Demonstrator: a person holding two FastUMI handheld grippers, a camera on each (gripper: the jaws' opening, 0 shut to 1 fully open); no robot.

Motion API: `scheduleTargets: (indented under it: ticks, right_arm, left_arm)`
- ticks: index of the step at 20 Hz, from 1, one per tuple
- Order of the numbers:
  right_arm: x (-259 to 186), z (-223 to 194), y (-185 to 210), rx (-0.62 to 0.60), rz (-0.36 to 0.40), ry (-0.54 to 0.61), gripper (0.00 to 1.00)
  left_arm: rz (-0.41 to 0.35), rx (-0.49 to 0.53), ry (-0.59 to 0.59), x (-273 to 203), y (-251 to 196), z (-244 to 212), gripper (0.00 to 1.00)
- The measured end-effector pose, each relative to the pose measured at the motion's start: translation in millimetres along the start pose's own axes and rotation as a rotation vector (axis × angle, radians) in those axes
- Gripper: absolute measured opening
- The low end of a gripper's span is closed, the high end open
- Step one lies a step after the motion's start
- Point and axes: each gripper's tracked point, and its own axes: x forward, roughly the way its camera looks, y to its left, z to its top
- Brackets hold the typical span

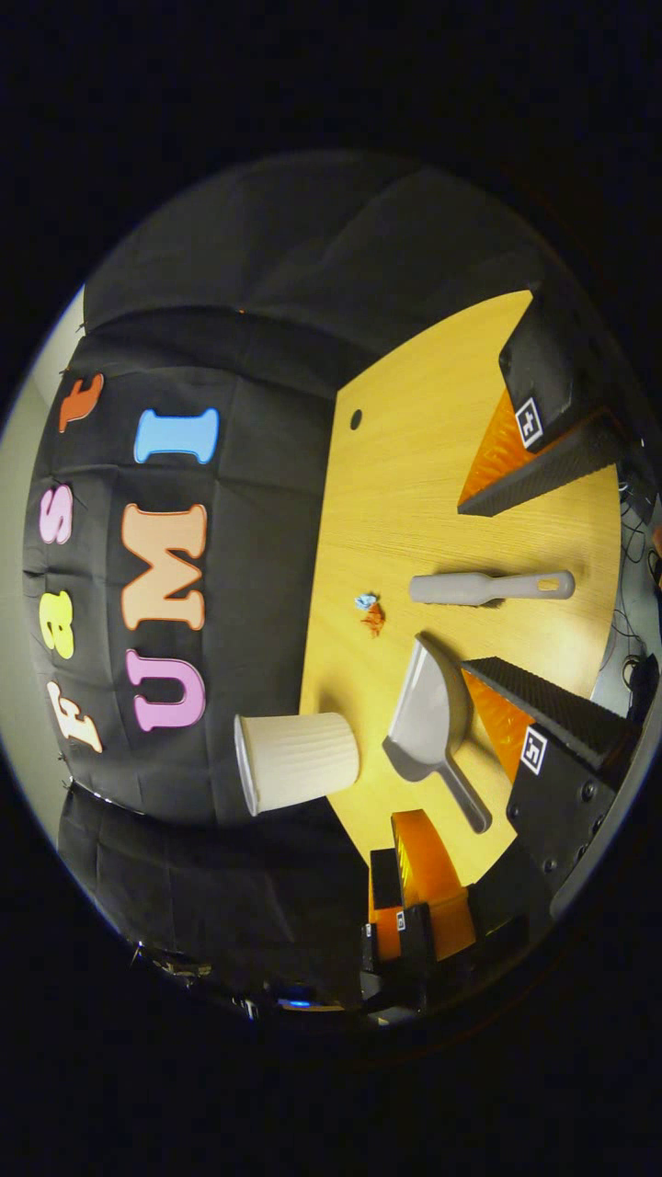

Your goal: Pick up the small broom and dustpan from the desktop, sweep the trash into the dustpan with the broom, and then empty the trash into the garbage bin.

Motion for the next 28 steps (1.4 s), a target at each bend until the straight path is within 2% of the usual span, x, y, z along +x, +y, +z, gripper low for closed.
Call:
scheduleTargets:
  ticks: [5,9,11,13,15,16,18,20,22,24,25,26,27,28]
  right_arm:
    - [41,-28,-1,0.039,0.045,0.151,0.93]
    - [69,-57,-8,0.061,0.049,0.3,0.93]
    - [79,-73,-3,0.078,0.069,0.39,0.93]
    - [91,-83,-3,0.076,0.074,0.436,0.93]
    - [97,-88,-3,0.067,0.07,0.469,0.9]
    - [100,-92,-2,0.068,0.072,0.487,0.93]
    - [108,-101,0,0.067,0.075,0.524,0.93]
    - [112,-110,0,0.056,0.074,0.554,0.93]
    - [116,-114,0,0.048,0.073,0.574,0.91]
    - [121,-118,1,0.045,0.071,0.587,0.77]
    - [124,-121,1,0.042,0.067,0.597,0.67]
    - [127,-125,1,0.04,0.064,0.607,0.62]
    - [128,-128,0,0.034,0.061,0.626,0.45]
    - [128,-133,0,0.029,0.063,0.644,0.38]
  left_arm:
    - [0.002,0.019,0.132,28,18,-24,0.94]
    - [-0.034,-0.013,0.315,52,18,-58,0.94]
    - [-0.004,0.03,0.419,61,30,-77,0.95]
    - [0.006,0.055,0.467,61,30,-88,0.95]
    - [0.0,0.042,0.517,61,29,-97,0.95]
    - [-0.002,0.031,0.548,61,29,-102,0.95]
    - [0.027,0.012,0.608,63,34,-115,0.95]
    - [0.034,-0.005,0.651,68,35,-126,0.93]
    - [0.041,0.002,0.68,72,40,-132,0.82]
    - [0.047,0.025,0.712,73,45,-138,0.65]
    - [0.047,0.033,0.731,74,45,-142,0.48]
    - [0.042,0.039,0.748,75,44,-148,0.43]
    - [0.039,0.042,0.763,75,43,-150,0.38]
    - [0.037,0.048,0.775,76,43,-154,0.37]
